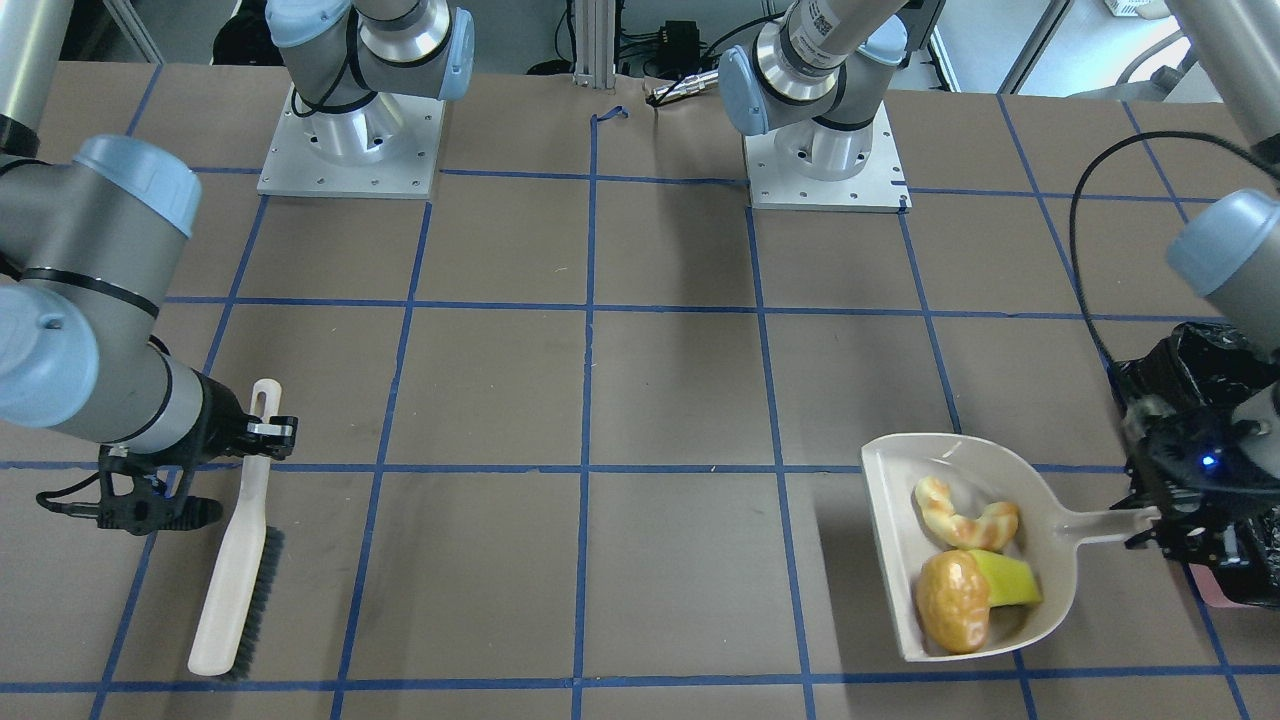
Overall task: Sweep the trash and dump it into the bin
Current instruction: 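Lift the dustpan toward the black bin with left gripper while right returns brush, then tip the dustpan over the black bin with left gripper while right lowers brush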
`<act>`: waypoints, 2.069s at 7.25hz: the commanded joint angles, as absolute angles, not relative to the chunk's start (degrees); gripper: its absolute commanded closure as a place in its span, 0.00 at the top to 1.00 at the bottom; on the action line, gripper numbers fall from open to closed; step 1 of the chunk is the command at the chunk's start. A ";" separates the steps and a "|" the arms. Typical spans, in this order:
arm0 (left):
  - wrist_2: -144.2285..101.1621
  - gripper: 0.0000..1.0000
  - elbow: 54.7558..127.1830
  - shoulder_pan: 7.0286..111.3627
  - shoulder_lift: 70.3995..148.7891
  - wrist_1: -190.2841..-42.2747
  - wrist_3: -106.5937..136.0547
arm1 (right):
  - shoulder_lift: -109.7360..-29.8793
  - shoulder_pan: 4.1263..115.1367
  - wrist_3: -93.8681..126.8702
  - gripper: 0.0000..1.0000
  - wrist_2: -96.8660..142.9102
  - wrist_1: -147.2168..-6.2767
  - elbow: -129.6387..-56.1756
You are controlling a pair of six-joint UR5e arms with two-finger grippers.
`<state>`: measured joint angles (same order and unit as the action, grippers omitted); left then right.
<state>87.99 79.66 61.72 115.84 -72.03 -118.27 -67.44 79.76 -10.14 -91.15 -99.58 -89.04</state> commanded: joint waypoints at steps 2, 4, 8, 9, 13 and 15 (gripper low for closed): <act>88.07 0.00 67.29 46.89 114.87 -88.20 -137.05 | -67.50 73.48 -15.64 0.00 -93.34 -101.41 -92.36; 89.64 0.00 60.41 41.33 116.54 -89.39 -154.27 | -67.41 72.34 -15.82 0.00 -93.34 -102.57 -93.42; 93.52 0.00 56.26 36.57 121.71 -75.81 -169.08 | -66.97 70.23 -20.11 0.00 -96.48 -103.18 -95.80; 93.52 0.00 56.08 36.56 123.29 -71.85 -169.19 | -66.97 70.22 -21.52 0.00 -97.46 -104.49 -95.97; 95.36 0.00 57.22 36.91 124.72 -62.84 -169.37 | -65.39 70.22 -21.18 0.00 -97.38 -106.61 -96.33; 96.84 0.00 58.00 38.57 122.88 -62.67 -169.45 | -65.39 70.22 -21.01 0.29 -96.59 -106.87 -96.33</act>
<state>95.64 57.48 37.49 124.01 -63.03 -169.38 -65.45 70.23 -21.12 -96.98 -106.67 -96.32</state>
